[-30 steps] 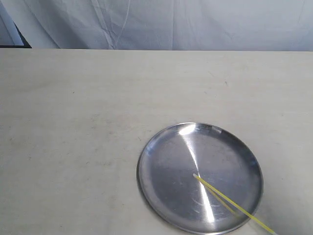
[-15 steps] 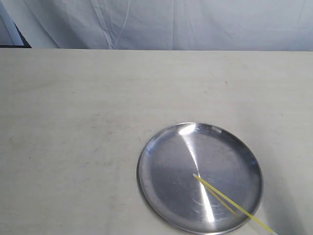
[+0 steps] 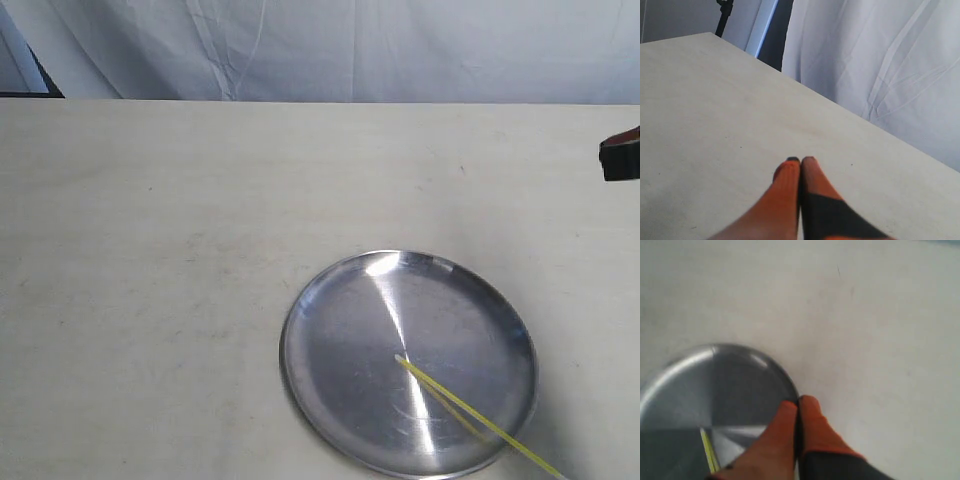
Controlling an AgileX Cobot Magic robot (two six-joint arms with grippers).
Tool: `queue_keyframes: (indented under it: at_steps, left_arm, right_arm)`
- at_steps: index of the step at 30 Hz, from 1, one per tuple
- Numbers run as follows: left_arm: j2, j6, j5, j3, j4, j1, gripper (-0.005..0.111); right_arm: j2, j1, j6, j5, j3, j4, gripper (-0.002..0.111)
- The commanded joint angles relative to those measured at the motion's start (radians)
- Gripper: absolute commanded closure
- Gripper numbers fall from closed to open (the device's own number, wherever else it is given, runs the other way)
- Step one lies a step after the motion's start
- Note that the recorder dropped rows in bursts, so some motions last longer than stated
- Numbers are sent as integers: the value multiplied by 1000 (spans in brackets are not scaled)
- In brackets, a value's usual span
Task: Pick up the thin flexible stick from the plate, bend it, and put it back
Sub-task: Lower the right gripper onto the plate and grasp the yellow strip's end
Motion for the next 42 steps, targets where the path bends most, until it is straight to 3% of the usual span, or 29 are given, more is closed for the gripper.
queue_keyframes:
  at_steps: [1, 7, 11, 15, 21, 23, 27, 29, 42]
  left_arm:
    - [-8, 3, -3, 4, 9, 0, 107]
    - [-8, 3, -3, 4, 9, 0, 107]
    - [-8, 3, -3, 4, 9, 0, 107]
    - [-8, 3, -3, 4, 9, 0, 107]
    - [-8, 3, -3, 4, 9, 0, 107]
    - [-8, 3, -3, 4, 9, 0, 107]
    - [-8, 3, -3, 4, 9, 0, 107]
    - [-8, 3, -3, 4, 9, 0, 107]
    - [-8, 3, -3, 4, 9, 0, 107]
  right_arm:
    - [191, 95, 317, 261, -196, -323, 109]
    - [234, 320, 481, 397, -186, -484, 109]
    - [234, 477, 541, 349, -79, -467, 109]
    - [234, 566, 559, 258, 13, -449, 109]
    - [234, 632, 559, 176, 100, -408, 105]
    - [239, 647, 559, 154, 123, -400, 92]
    - [286, 665, 551, 115, 162, -404, 57]
    - [324, 665, 551, 103, 169, -432, 49]
    - [562, 665, 556, 22, 169, -434, 52]
